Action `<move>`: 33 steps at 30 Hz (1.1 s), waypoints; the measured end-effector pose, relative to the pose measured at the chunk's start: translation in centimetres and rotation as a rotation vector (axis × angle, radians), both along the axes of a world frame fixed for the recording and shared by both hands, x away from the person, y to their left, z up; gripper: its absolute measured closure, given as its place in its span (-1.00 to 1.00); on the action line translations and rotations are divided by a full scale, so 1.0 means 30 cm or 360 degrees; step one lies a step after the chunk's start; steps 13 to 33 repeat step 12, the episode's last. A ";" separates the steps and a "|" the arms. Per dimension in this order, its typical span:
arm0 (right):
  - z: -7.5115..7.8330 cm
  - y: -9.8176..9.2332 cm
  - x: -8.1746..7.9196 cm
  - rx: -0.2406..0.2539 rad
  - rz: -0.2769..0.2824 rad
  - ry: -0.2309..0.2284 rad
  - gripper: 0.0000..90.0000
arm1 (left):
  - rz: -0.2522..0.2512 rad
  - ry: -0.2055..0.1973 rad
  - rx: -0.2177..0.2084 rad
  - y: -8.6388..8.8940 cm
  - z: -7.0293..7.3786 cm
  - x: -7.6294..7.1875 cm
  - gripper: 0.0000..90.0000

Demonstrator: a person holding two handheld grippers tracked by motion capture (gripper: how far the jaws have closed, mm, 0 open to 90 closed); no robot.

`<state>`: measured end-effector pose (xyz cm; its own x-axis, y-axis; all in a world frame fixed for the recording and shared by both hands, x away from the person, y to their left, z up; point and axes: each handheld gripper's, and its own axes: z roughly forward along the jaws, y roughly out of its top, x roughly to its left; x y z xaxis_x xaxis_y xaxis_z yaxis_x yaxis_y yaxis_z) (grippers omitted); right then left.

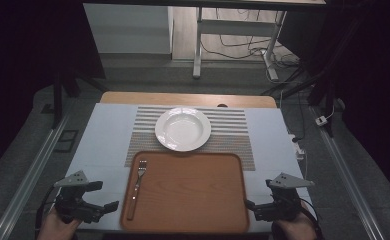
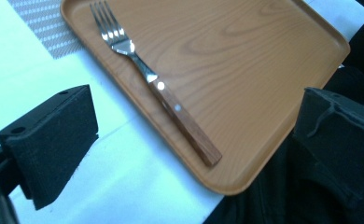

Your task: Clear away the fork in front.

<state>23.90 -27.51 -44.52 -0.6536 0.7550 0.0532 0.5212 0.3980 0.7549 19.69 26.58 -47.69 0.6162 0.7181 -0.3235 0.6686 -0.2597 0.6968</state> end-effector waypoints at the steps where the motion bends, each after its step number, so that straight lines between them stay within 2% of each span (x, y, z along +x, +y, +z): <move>1: 0.000 0.000 0.000 0.0000 -0.0001 0.0001 -0.99 | 0.0007 0.0011 0.0001 0.004 -0.004 -0.005 -1.00; 9: 0.000 0.004 -0.001 -0.0007 -0.0002 0.0001 -0.99 | 0.0073 0.0086 0.0081 0.013 -0.011 -0.018 -1.00; 12: 0.000 0.004 -0.001 -0.0007 -0.0005 0.0005 -0.99 | 0.0087 0.0116 0.0064 0.015 -0.013 -0.012 -0.99; 33: 0.000 0.004 -0.001 -0.0007 -0.0005 0.0005 -0.99 | 0.0087 0.0116 0.0064 0.015 -0.013 -0.012 -0.99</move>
